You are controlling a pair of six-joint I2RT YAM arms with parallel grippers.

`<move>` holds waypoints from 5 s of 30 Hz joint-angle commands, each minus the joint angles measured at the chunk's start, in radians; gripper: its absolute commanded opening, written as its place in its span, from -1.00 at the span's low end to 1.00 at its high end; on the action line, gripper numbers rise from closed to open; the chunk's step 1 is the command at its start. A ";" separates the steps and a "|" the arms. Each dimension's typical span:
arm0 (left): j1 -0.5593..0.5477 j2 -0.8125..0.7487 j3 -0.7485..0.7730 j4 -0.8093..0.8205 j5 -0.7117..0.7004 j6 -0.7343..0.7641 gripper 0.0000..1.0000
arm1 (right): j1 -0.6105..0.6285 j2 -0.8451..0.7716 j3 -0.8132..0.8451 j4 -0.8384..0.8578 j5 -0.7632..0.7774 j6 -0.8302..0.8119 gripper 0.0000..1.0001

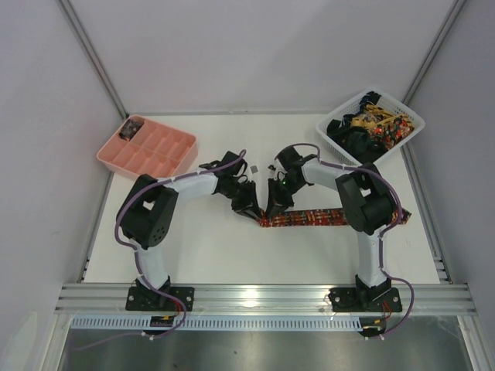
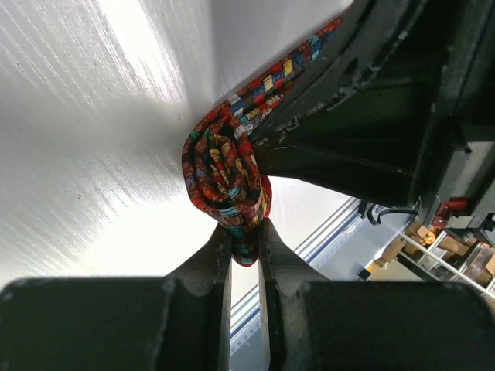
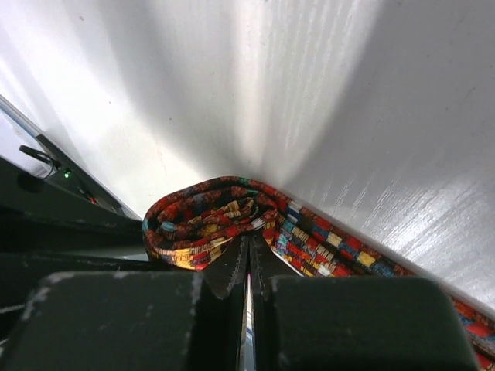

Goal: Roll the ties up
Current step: Roll the tie

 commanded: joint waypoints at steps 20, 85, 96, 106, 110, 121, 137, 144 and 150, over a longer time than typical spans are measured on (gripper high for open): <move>-0.104 0.161 0.250 -0.053 0.018 0.028 -0.73 | -0.033 -0.025 -0.069 0.045 -0.040 0.050 -0.94; -0.191 0.099 0.132 0.103 -0.017 0.019 0.23 | -0.175 -0.137 -0.230 -0.010 -0.153 -0.002 -0.92; -0.152 0.010 0.110 0.054 -0.011 0.044 0.27 | -0.185 -0.169 -0.245 -0.055 -0.040 -0.054 -0.93; -0.102 0.020 -0.042 0.215 0.045 -0.097 0.25 | -0.196 -0.192 -0.293 -0.041 -0.012 -0.073 -0.93; -0.103 0.060 -0.046 0.292 0.069 -0.208 0.24 | -0.202 -0.200 -0.304 -0.026 -0.007 -0.073 -0.93; -0.139 0.131 -0.017 0.312 0.041 -0.311 0.24 | -0.213 -0.201 -0.305 -0.015 -0.010 -0.065 -0.94; -0.132 0.162 0.017 0.222 -0.001 -0.259 -0.82 | -0.185 -0.197 -0.259 -0.032 -0.009 -0.053 -0.93; -0.067 0.082 -0.003 0.091 -0.067 -0.150 -0.99 | -0.133 -0.160 -0.202 -0.021 -0.017 -0.028 -0.93; -0.049 0.045 0.037 -0.021 -0.101 -0.076 -0.99 | -0.084 -0.116 -0.146 -0.007 -0.033 -0.007 -0.93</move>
